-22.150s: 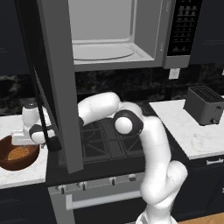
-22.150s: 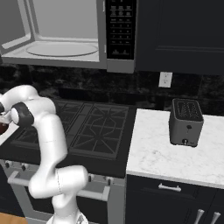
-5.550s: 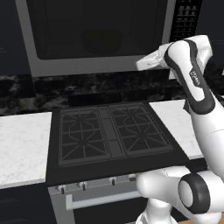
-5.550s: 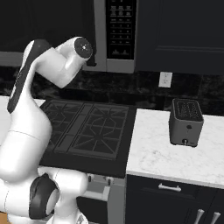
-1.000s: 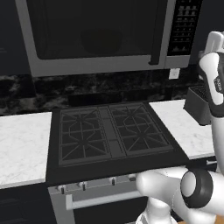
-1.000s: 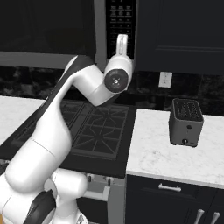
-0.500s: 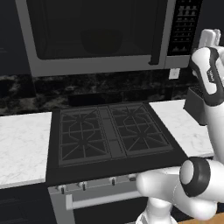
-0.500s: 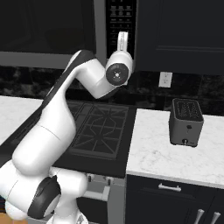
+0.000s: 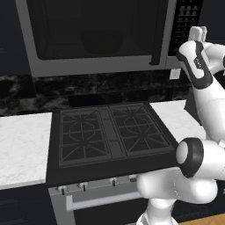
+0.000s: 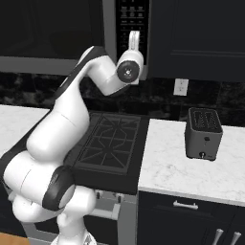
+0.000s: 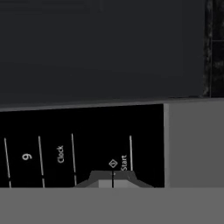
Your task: Open the microwave, place the bowl with waffle inside the microwave, then close the microwave door and turn it on.
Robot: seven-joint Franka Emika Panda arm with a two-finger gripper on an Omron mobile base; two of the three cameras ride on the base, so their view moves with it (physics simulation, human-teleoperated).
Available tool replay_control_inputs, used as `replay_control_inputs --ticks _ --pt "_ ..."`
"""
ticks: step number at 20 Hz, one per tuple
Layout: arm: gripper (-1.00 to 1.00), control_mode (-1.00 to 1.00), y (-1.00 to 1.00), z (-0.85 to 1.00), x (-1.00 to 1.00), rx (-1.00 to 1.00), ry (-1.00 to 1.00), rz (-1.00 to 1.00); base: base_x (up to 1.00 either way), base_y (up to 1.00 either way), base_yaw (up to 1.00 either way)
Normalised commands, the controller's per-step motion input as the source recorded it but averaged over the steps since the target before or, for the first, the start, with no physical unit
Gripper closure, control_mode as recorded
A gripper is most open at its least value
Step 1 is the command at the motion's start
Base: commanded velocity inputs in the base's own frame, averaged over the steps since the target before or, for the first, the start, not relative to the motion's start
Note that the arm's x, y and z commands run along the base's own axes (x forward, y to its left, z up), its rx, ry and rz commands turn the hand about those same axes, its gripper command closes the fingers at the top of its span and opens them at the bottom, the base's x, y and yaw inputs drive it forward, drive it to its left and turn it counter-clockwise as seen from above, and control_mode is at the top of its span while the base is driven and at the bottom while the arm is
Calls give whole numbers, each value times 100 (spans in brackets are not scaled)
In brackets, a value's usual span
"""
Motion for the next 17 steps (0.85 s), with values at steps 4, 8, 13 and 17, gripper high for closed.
replay_control_inputs --ticks 4,8,13,17 --pt "100 -100 0 -2 62 0 0 0 0 0 0" --pt "100 -100 0 -25 66 0 0 0 0 0 0" --pt "100 -100 0 -50 97 0 12 0 0 0 0" --pt "100 -100 3 -40 100 -3 36 0 0 0 0"
